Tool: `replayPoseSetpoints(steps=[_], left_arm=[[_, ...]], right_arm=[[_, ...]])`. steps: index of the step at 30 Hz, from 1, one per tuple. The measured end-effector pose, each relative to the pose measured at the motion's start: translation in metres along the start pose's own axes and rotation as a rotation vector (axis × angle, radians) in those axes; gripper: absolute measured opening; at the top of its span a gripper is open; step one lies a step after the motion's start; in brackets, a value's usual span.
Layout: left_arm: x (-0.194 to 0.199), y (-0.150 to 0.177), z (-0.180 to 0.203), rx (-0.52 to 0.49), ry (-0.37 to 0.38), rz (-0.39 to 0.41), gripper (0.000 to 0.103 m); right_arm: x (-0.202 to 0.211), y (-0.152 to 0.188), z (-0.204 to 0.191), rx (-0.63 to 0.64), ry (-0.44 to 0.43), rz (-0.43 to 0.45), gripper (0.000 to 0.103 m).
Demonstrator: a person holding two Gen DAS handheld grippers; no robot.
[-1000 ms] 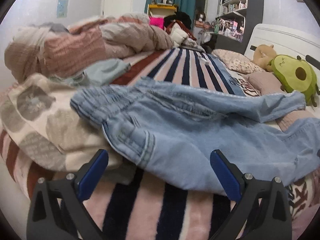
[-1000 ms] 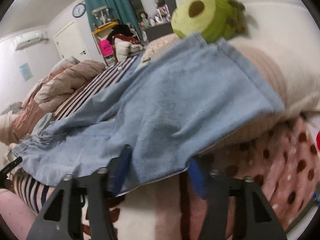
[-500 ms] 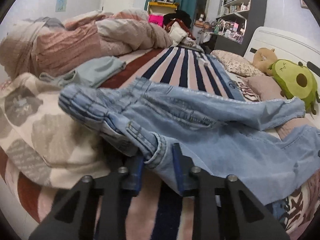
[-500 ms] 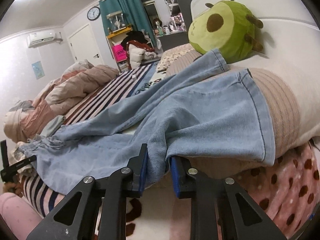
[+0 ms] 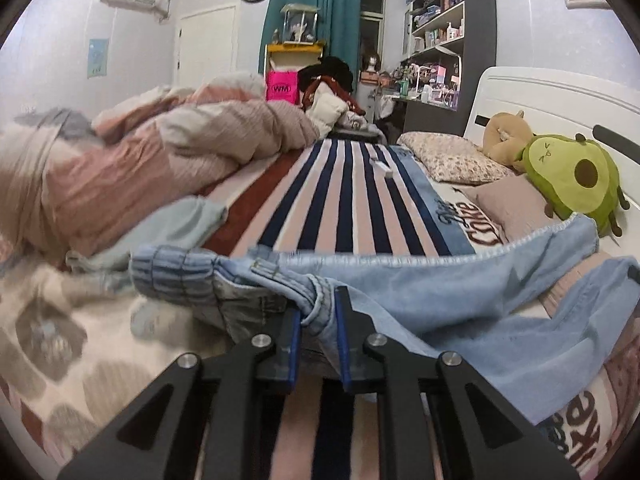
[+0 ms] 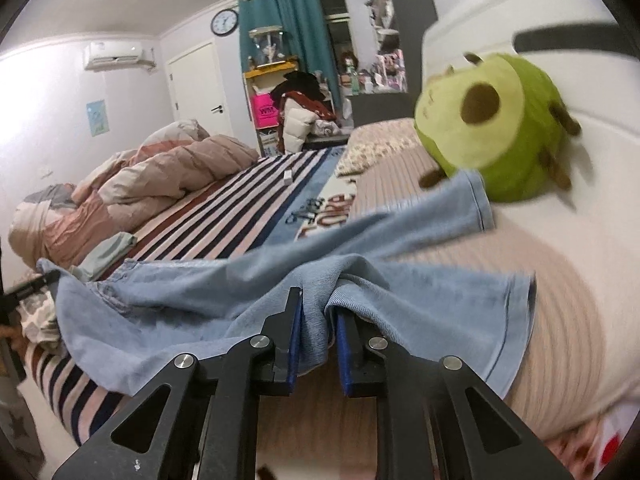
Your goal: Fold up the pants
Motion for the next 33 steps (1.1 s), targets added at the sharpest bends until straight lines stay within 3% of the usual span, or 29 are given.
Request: replayPoseSetpoints(steps=[8, 21, 24, 25, 26, 27, 28, 30, 33], left_arm=[[-0.047, -0.051, 0.004, -0.051, -0.034, -0.012, 0.012], [-0.165, -0.092, 0.011, -0.029, -0.135, -0.010, 0.015], [-0.210, -0.093, 0.012, -0.017, -0.169, -0.045, 0.017], [-0.223, -0.091, 0.013, -0.027, -0.193, -0.057, 0.019], [-0.235, -0.088, 0.015, -0.050, -0.237, -0.065, 0.038], [-0.243, -0.086, 0.017, -0.079, -0.294, -0.065, 0.066], [-0.246, -0.086, 0.017, -0.098, -0.336, -0.055, 0.074], [-0.241, -0.086, 0.013, -0.090, -0.332, -0.023, 0.075], [-0.220, -0.090, 0.002, -0.035, -0.303, 0.011, 0.075]], right_arm=[[-0.053, -0.063, -0.001, 0.075, 0.038, -0.035, 0.010], [-0.149, -0.103, 0.016, 0.141, 0.133, -0.053, 0.011], [-0.184, -0.102, 0.031, 0.133, 0.178, -0.105, 0.024], [-0.197, -0.099, 0.036, 0.131, 0.203, -0.131, 0.039], [-0.205, -0.098, 0.041, 0.114, 0.207, -0.155, 0.049], [-0.210, -0.096, 0.046, 0.084, 0.188, -0.170, 0.053], [-0.213, -0.096, 0.052, 0.046, 0.155, -0.184, 0.060], [-0.210, -0.098, 0.056, 0.022, 0.141, -0.189, 0.068], [-0.193, -0.100, 0.059, 0.019, 0.190, -0.171, 0.082]])
Point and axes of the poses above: each gripper's, at about its wrist camera, not at the fingertips, and x roughly against the way its jaws point, z to its right, y to its underside, the point moved 3 cm from there along -x, roughly the way its jaws point, and after that the axes turned 1 degree about -y, right-handed, at the moved point
